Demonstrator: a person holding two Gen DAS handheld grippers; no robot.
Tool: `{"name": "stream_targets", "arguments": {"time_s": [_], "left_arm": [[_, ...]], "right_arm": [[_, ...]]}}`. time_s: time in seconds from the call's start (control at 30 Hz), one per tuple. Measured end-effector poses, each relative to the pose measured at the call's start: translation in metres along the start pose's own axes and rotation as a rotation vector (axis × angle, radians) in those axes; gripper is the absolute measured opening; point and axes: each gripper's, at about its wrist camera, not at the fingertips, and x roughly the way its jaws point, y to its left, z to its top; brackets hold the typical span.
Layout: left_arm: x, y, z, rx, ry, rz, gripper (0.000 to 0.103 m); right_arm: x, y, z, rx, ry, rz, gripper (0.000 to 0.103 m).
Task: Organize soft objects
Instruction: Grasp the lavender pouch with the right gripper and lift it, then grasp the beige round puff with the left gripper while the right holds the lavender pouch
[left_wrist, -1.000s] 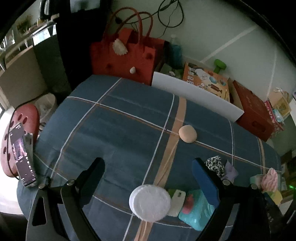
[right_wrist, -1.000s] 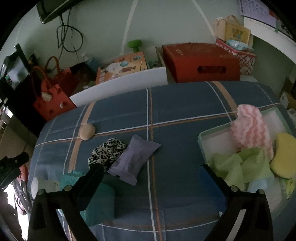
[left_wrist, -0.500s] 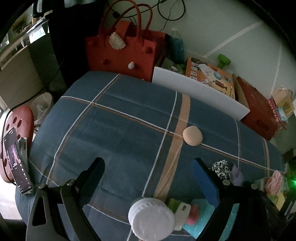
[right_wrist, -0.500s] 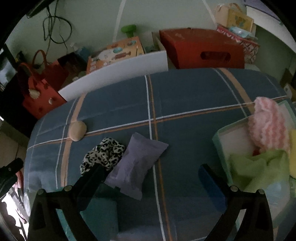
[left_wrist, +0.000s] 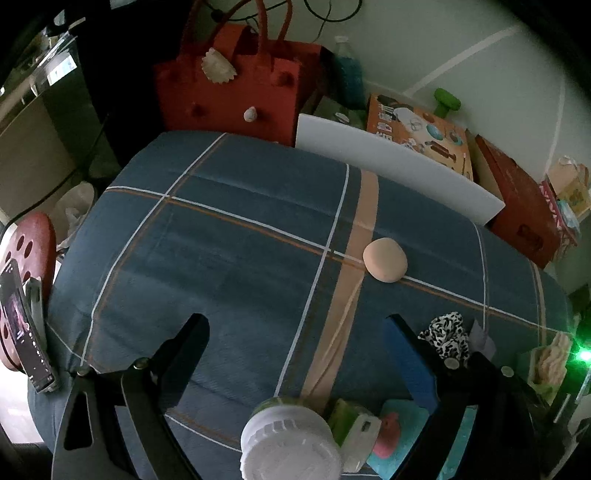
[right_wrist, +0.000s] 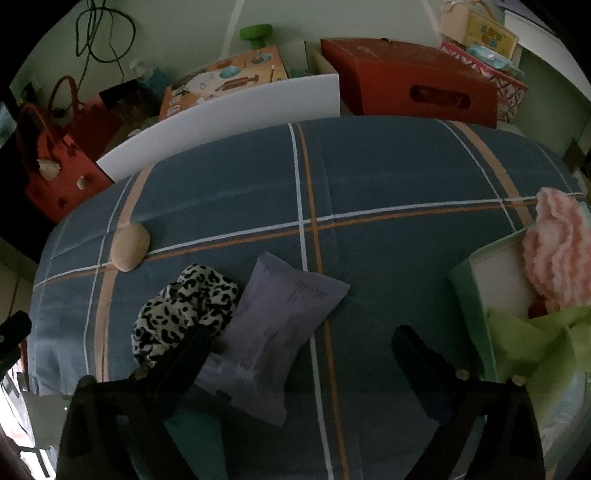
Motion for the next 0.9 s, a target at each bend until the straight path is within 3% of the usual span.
{"name": "stream_targets", "arguments": {"time_s": [0.23,0.4,0.47,0.9], "left_arm": [[0.002,-0.005,-0.001,0.014,0.006,0.004,0.095],[0.002,-0.006,0.0,0.017,0.007,0.013,0.095],[0.002,-0.007,-0.001,0.021,0.006,0.015,0.095],[0.003,-0.011,-0.001,0.036,0.007,0.034,0.095]], "right_arm": [[0.013,-0.002,-0.001,0.028,0.018,0.053,0.087],[0.01,-0.004,-0.002,0.03,0.008,0.073,0.067],[0.009,-0.005,-0.002,0.032,0.008,0.073,0.053],[-0.005,-0.012,0.002,0.039,-0.026,0.092,0.05]]}}
